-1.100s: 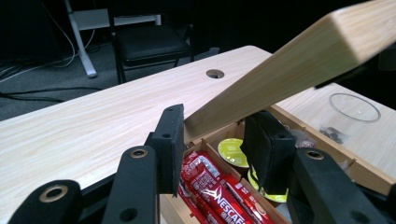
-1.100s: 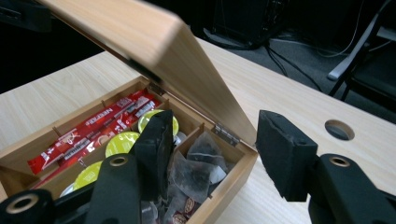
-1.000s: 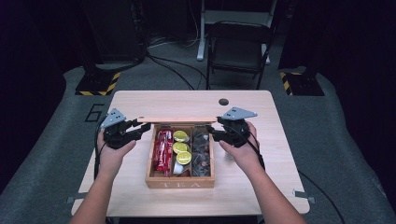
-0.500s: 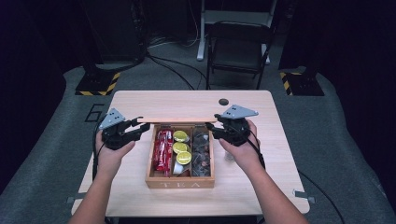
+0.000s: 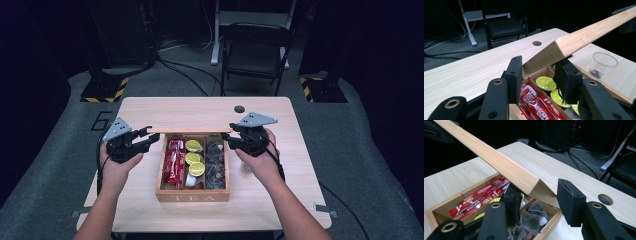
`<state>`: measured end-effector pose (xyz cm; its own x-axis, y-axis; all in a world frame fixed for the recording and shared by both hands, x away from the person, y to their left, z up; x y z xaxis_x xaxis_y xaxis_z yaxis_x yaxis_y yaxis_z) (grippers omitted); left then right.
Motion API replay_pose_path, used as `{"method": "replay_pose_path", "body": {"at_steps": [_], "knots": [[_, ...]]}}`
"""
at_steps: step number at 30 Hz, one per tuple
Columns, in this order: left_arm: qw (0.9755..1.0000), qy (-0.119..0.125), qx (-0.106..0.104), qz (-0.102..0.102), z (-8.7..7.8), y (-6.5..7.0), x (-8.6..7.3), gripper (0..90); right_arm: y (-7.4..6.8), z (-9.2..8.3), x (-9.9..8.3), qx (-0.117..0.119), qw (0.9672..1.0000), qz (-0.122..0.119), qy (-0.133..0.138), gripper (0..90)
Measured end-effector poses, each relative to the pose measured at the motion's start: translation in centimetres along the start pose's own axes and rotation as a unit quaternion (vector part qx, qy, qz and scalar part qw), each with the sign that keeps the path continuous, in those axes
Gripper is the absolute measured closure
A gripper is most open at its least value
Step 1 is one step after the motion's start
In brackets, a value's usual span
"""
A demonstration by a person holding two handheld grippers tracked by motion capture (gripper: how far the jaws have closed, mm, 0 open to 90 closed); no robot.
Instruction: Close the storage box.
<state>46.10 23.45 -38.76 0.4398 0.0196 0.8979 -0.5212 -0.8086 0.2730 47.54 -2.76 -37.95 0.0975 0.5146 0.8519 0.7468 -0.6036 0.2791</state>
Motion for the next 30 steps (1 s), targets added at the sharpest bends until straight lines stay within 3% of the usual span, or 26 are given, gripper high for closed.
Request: {"method": "replay_pose_path", "body": {"at_steps": [8,9,11,30], "knots": [[0.9998,-0.010,0.014,0.000,-0.2,0.4,0.0,57.7,-0.4,-0.2,-0.2,-0.005,1.0000,-0.005,0.002,53.5],[0.9995,-0.012,0.029,0.005,-0.1,0.5,0.3,57.8,-0.4,-0.2,-0.1,-0.002,1.0000,-0.001,0.004,53.4],[0.9992,-0.018,0.034,0.009,-0.1,0.6,0.3,57.8,-0.3,-0.2,-0.1,-0.002,1.0000,0.003,0.006,53.3],[0.9984,-0.040,0.030,0.024,-0.8,1.0,-1.4,57.0,-1.7,-1.2,-1.0,0.013,0.9999,-0.007,0.005,52.2]]}}
Point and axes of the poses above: each handheld gripper's, and its own axes: z roughly forward along the jaws, x roughly out of its top, y roughly to its right, the point moved 9 cm from there along z, roughly forward along the jaws, and after that the axes turned 15 degrees about -z, right-handed, at the moved point
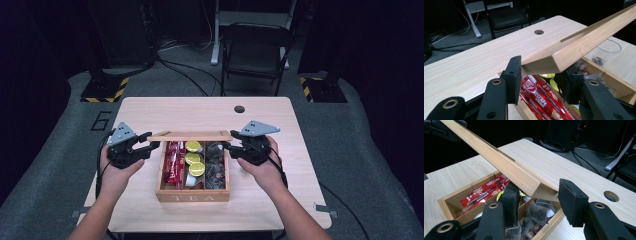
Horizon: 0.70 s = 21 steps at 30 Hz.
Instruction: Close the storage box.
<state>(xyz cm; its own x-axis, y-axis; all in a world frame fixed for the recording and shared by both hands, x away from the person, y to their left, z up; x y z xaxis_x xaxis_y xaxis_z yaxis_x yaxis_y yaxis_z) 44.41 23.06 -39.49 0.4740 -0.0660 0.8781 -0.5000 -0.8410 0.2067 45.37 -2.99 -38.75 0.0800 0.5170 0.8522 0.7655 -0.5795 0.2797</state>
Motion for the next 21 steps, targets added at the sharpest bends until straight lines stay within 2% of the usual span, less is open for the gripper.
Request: {"method": "replay_pose_path", "body": {"at_steps": [1,2,6,9,11,16,21], "knots": [[1.0000,0.000,0.001,0.001,0.0,0.0,-0.1,57.0,-0.2,-0.1,-0.1,0.001,1.0000,0.004,-0.003,52.2],[1.0000,-0.001,0.000,0.001,0.0,0.0,-0.2,56.9,-0.2,-0.1,-0.1,0.003,1.0000,-0.004,-0.001,52.2],[1.0000,-0.008,-0.001,0.005,-0.2,0.1,-0.5,56.8,-0.5,-0.2,-0.5,0.003,1.0000,0.003,-0.006,52.3],[0.9999,-0.008,-0.002,0.006,-0.2,0.1,-0.7,56.6,-0.6,-0.2,-0.6,0.004,1.0000,-0.006,-0.005,52.3],[0.9999,-0.011,-0.010,0.005,-0.3,0.1,-1.0,56.4,-0.9,-0.3,-0.8,0.004,0.9999,0.001,-0.010,52.3],[0.9997,-0.011,-0.021,-0.003,-0.5,0.2,-1.8,55.6,-1.3,-0.4,-1.3,0.008,0.9999,-0.001,-0.009,52.2],[0.9997,-0.014,-0.018,0.005,-0.6,0.3,-2.5,55.4,-1.9,-0.5,-1.9,0.009,0.9999,-0.008,-0.009,51.4]]}}
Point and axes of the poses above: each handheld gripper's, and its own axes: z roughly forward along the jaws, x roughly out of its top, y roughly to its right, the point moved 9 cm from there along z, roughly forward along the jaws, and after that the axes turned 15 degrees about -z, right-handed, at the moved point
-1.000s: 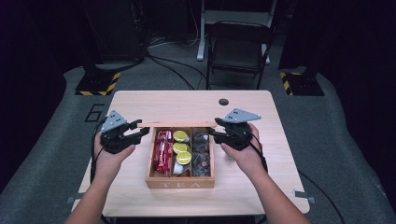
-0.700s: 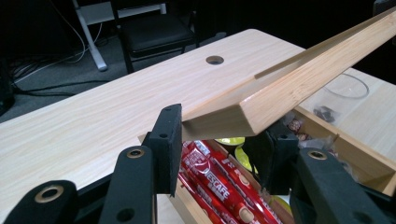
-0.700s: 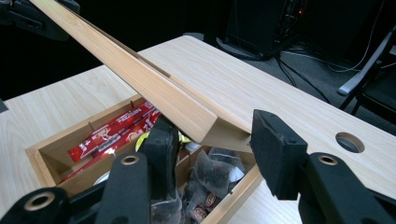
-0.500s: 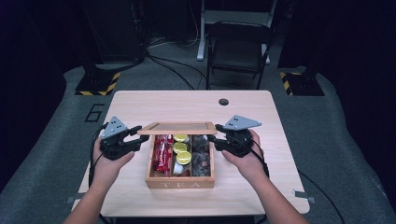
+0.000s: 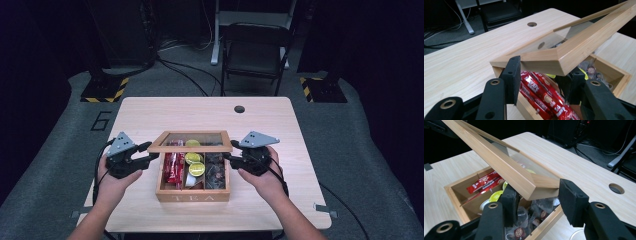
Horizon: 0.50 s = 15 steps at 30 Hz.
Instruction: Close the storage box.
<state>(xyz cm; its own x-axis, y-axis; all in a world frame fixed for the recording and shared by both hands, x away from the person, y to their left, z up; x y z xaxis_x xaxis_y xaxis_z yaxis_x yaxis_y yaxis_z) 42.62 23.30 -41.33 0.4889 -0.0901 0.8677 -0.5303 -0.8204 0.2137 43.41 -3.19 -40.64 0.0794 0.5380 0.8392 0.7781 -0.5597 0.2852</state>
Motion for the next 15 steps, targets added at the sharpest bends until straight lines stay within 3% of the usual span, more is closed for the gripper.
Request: {"method": "replay_pose_path", "body": {"at_steps": [3,11,15], "knots": [[1.0000,0.001,-0.005,0.006,-0.1,0.1,-0.7,54.3,-0.5,-0.2,-0.4,0.005,1.0000,0.004,-0.003,51.2],[0.9999,-0.004,-0.015,0.002,-0.5,0.5,-2.6,52.9,-1.8,-0.3,-1.7,0.001,0.9998,-0.019,-0.008,49.9],[0.9998,-0.009,-0.020,0.000,-0.6,0.6,-3.4,53.1,-2.3,-0.3,-2.3,0.001,0.9998,-0.015,-0.010,49.6]]}}
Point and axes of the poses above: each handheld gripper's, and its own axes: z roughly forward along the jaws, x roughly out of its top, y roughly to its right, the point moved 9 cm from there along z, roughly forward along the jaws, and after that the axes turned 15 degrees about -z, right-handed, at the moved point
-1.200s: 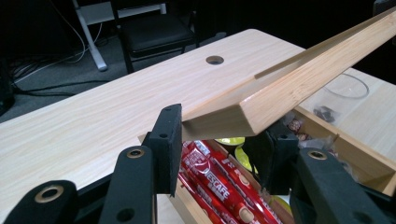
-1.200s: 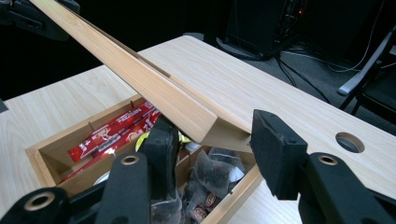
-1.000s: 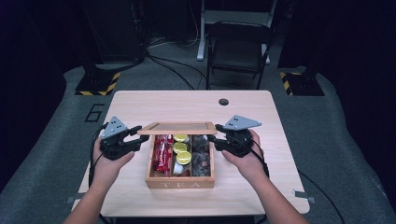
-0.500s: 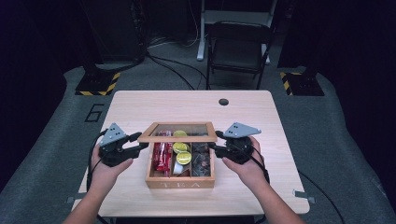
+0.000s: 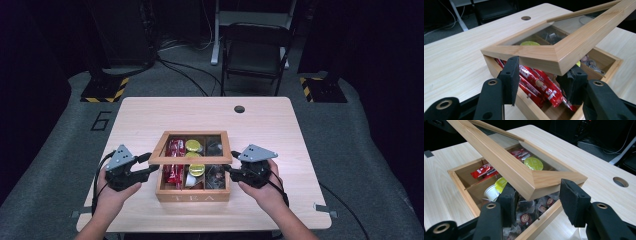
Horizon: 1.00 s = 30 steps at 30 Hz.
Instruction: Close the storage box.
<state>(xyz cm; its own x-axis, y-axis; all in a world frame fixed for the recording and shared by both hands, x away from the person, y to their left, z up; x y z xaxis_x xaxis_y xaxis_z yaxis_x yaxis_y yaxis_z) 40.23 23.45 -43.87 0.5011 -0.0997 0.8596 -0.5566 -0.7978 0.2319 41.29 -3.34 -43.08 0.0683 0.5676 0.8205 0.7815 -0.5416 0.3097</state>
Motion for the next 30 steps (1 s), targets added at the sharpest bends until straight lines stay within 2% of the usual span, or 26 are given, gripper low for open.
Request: {"method": "replay_pose_path", "body": {"at_steps": [1,2,4,6,13,14,22,30], "knots": [[1.0000,-0.001,-0.001,0.000,0.0,0.0,-0.2,53.1,-0.2,-0.1,-0.2,0.001,1.0000,0.009,-0.003,49.6],[1.0000,-0.004,0.000,0.002,-0.1,0.1,-0.4,53.1,-0.3,0.0,-0.3,0.002,1.0000,0.003,0.002,49.5],[1.0000,-0.005,0.002,0.004,-0.1,0.1,-0.7,53.1,-0.6,-0.1,-0.6,0.003,0.9999,0.010,-0.003,49.4],[1.0000,-0.008,0.001,0.003,-0.1,0.2,-0.9,53.1,-0.8,-0.1,-0.9,0.007,1.0000,0.006,0.001,49.4],[0.9999,-0.012,0.002,0.002,0.1,0.3,-2.1,53.1,-1.5,-0.1,-1.7,0.008,0.9999,0.013,0.001,49.4],[0.9999,-0.012,0.002,0.002,0.1,0.3,-2.1,53.0,-1.7,-0.1,-1.9,0.008,0.9998,0.020,0.000,49.4],[0.9998,-0.017,-0.001,-0.010,0.4,0.3,-3.8,52.9,-2.6,0.1,-3.0,0.017,0.9995,0.027,-0.006,49.4],[0.9998,-0.020,-0.002,-0.009,0.6,0.2,-4.8,52.9,-3.1,0.4,-3.9,0.015,0.9996,0.023,-0.007,49.2]]}}
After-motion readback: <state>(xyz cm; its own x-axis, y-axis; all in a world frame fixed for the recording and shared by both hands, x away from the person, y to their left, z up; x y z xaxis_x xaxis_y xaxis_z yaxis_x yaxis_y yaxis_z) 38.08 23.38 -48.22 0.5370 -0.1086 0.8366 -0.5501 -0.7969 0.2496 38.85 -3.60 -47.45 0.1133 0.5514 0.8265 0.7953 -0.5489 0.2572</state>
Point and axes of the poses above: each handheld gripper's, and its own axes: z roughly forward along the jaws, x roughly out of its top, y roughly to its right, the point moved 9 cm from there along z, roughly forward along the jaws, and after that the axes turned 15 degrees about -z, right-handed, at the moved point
